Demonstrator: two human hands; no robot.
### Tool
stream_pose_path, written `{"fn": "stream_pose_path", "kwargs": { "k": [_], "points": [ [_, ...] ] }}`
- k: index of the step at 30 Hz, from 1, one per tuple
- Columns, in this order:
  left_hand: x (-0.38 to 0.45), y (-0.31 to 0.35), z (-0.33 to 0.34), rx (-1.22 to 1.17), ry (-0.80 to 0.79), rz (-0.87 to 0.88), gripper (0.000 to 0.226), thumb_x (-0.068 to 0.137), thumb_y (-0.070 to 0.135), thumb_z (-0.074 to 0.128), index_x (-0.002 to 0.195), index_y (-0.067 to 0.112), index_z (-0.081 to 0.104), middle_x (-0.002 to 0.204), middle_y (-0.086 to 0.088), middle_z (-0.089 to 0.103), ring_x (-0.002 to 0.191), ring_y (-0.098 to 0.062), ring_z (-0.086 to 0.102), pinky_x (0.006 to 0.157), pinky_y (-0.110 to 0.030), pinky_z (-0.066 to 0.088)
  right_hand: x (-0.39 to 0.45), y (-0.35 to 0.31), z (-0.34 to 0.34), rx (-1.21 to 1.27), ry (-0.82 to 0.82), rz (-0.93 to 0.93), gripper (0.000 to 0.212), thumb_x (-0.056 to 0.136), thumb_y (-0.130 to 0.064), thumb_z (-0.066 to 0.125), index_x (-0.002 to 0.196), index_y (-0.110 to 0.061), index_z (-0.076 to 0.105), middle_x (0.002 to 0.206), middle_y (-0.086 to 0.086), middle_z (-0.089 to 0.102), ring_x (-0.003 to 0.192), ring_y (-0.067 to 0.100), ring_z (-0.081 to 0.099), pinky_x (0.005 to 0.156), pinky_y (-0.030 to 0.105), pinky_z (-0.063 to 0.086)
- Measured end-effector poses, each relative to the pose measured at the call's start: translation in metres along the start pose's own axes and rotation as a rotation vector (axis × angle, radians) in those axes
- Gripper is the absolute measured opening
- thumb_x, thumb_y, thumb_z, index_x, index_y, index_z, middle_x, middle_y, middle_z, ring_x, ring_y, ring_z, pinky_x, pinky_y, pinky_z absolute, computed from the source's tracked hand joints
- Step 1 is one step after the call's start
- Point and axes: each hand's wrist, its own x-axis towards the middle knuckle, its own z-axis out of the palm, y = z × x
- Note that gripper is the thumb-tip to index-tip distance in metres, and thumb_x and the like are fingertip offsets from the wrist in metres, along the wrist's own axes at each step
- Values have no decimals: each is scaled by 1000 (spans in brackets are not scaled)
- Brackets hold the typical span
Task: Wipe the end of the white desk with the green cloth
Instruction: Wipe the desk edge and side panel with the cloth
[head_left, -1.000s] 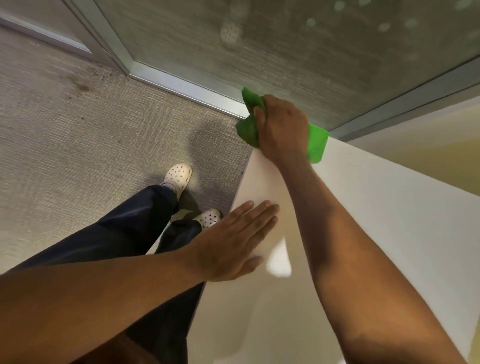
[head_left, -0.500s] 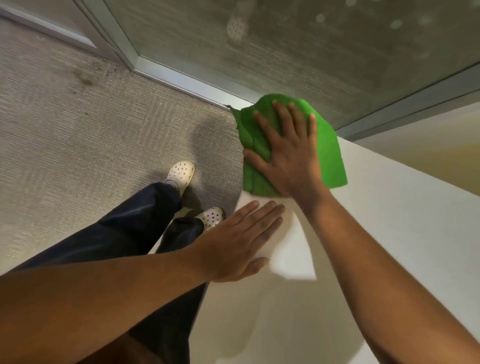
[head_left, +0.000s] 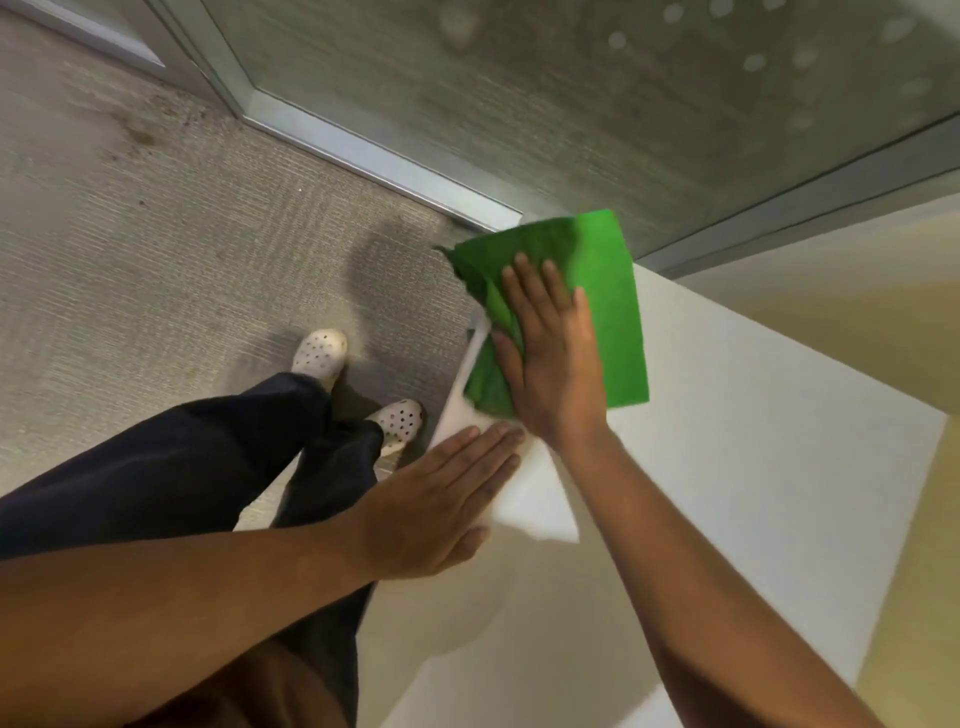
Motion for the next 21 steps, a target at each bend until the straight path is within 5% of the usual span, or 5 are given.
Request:
{"fn": "stream_pose_path", "kwargs": {
  "k": [6,9,12,16,21],
  "points": [
    [0,1,9,-40,38,-16,79,111,45,33,169,-4,11,181,-24,0,169,-39,1,138,-50,1,38,7,-6,-69,56,46,64,106,-53,43,165,-28,34,174,-2,32,162,29,26,129,54,21],
    [0,3,9,-45,42,-34,78,111,45,31,170,-3,11,181,-23,0,169,-37,1,138,-49,2,79,7,-9,-22,142,222,50,103,-52,44,144,-26,56,144,3,63,138,31,54,111,47,36],
    [0,14,7,-87,48,-100,78,110,44,35,170,0,13,182,-21,2,170,-34,1,138,-47,3,92,5,-8,-68,170,323,43,106,-49,37,124,-22,64,127,5,69,124,35,60,103,48,40],
    [-2,26,8,-127,93,-195,77,111,46,33,170,0,16,181,-20,11,170,-33,3,138,-47,5,69,-1,-3,-10,161,263,56,112,-47,29,161,-24,40,168,-4,43,159,26,32,131,51,21],
    [-4,26,13,-132,217,-180,79,109,43,41,168,-5,19,180,-23,14,168,-39,11,135,-53,22,-3,6,-2,17,41,261,60,112,-50,25,168,-32,18,179,-6,11,167,26,4,134,57,5]
  ]
}}
